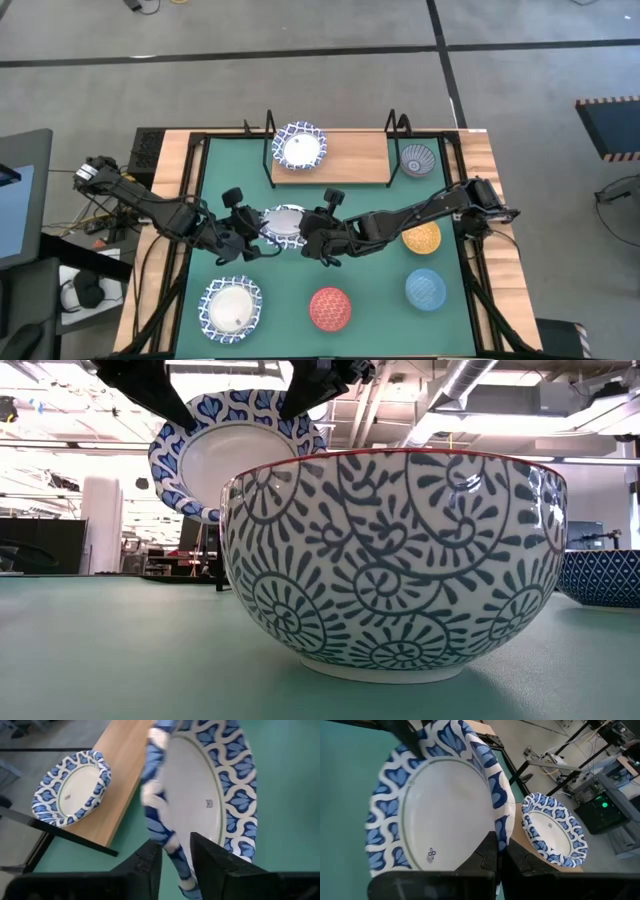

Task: Place and stack bowls onto a shelf
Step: Stack the white patterned bowl on top of the white patterned bowl on the shelf

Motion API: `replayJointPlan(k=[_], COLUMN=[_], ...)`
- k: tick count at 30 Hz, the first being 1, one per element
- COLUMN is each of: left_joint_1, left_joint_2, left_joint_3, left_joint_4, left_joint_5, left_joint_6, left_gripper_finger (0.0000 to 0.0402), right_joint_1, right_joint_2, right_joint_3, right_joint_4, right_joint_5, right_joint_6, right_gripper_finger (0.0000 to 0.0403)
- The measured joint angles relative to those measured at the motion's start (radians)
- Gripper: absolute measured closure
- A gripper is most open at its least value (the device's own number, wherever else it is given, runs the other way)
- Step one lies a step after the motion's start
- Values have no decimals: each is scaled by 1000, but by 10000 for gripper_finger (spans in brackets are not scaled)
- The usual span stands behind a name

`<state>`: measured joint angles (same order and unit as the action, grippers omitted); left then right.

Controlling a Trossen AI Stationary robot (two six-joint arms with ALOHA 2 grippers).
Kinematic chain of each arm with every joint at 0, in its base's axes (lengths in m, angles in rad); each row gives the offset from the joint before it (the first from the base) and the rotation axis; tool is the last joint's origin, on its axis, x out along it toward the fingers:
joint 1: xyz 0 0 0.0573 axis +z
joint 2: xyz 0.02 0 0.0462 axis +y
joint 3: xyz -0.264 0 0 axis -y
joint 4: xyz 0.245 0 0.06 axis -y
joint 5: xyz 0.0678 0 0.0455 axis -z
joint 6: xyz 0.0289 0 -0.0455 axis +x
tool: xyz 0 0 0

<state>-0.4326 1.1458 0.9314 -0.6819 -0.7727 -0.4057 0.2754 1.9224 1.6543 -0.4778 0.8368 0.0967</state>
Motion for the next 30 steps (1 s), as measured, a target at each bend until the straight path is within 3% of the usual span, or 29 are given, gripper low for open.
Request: replayJointPlan(k=[5, 9, 18, 23, 30], left_joint_1=[44, 85, 255, 411, 694], left_joint_2=[0, 0, 0, 0, 17], left_joint_3=[0, 2, 118, 191, 203], left_joint_4=[2, 6, -10, 39, 248], left_joint_5=[31, 57, 60, 58, 285], left_joint_6=[2, 9, 82, 171, 229], left_gripper_finger=[390, 398, 401, 401, 401], right_joint_1=[11, 7, -15, 3, 46], right_joint_2=[-9, -19, -84, -96, -87], right_joint_3=[0, 1, 2, 1, 0], right_joint_4=[-24, -68, -327, -499, -646], right_joint_5=[0, 0, 10, 109, 188], right_joint_6=[-14, 61, 292, 469, 647], right_gripper_finger=[375, 357, 253, 193, 169])
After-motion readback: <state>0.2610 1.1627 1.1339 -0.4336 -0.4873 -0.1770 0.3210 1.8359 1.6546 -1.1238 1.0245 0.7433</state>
